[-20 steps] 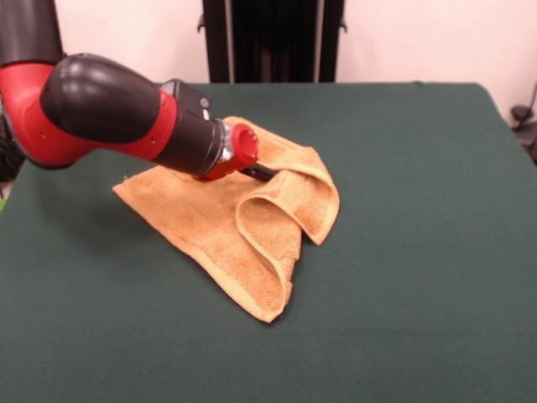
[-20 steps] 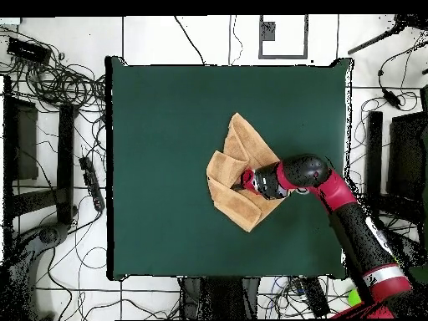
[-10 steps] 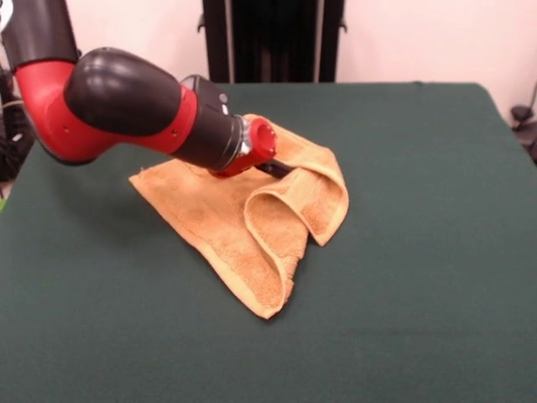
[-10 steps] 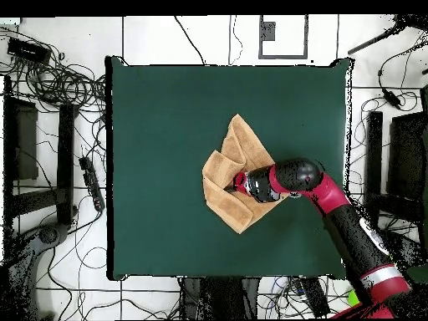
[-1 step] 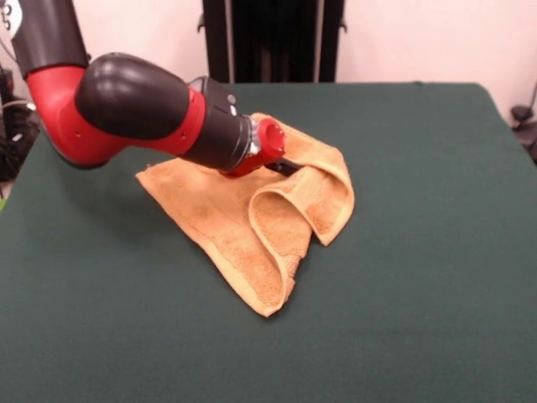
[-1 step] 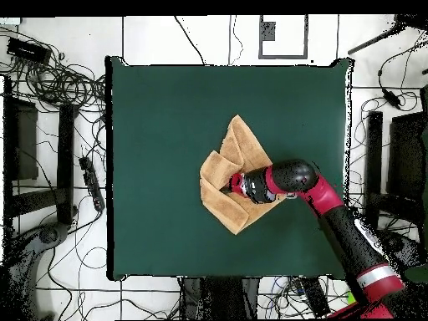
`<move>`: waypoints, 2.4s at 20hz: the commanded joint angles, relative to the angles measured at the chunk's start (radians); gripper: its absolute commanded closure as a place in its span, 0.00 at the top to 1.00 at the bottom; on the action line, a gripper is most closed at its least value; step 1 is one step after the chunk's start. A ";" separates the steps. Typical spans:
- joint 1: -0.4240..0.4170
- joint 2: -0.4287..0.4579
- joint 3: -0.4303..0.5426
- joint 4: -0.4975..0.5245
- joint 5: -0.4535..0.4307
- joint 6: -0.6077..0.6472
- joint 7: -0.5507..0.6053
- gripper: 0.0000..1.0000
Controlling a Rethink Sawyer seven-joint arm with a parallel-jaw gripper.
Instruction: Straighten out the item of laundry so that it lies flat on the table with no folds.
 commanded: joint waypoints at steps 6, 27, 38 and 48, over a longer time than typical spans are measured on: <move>0.058 0.079 -0.018 0.081 0.019 0.036 -0.156 0.00; 0.097 0.027 -0.074 0.196 0.030 0.086 -0.044 0.00; 0.081 -0.033 -0.045 0.328 0.102 0.005 0.055 0.00; 0.082 -0.084 -0.057 0.335 0.132 0.023 0.034 0.00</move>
